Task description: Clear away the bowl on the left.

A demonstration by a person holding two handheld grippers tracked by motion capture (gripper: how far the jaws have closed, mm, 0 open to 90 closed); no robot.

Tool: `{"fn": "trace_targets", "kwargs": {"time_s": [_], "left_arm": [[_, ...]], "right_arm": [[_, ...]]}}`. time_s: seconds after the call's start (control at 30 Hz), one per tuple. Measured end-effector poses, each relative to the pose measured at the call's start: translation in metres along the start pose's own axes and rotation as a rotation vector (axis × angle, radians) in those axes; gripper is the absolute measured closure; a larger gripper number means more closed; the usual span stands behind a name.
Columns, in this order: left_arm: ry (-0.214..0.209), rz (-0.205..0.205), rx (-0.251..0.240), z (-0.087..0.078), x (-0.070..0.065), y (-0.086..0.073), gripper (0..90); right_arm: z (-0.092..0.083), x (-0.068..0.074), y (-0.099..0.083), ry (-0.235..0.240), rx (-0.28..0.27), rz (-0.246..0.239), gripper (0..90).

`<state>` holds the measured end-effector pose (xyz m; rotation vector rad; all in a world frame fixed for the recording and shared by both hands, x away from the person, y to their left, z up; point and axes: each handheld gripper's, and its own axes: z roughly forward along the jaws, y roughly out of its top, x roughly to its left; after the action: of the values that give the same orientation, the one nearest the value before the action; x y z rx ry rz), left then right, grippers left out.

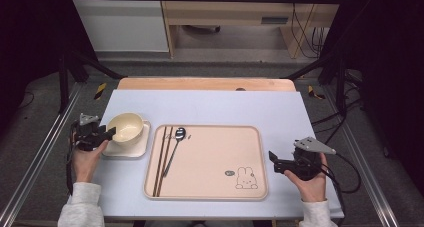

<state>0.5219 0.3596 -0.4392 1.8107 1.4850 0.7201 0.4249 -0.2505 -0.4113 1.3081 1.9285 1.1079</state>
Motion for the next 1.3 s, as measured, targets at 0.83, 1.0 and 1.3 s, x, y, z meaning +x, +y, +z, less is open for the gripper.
{"fn": "trace_targets", "kwargs": {"time_s": [0.83,1.0,1.3], "left_arm": [[0.021,-0.094,0.047,0.011,0.003,0.002,79.8],[0.012,-0.111,0.04,0.008,0.003,0.002,82.1],[-0.008,-0.086,0.001,0.002,-0.002,0.004,82.8]], "right_arm": [[0.003,0.001,-0.001,0.0,0.014,-0.008,2.8],[0.004,0.001,-0.001,-0.001,0.017,-0.011,2.9],[0.002,0.001,-0.001,-0.002,0.011,-0.008,2.9]]}}
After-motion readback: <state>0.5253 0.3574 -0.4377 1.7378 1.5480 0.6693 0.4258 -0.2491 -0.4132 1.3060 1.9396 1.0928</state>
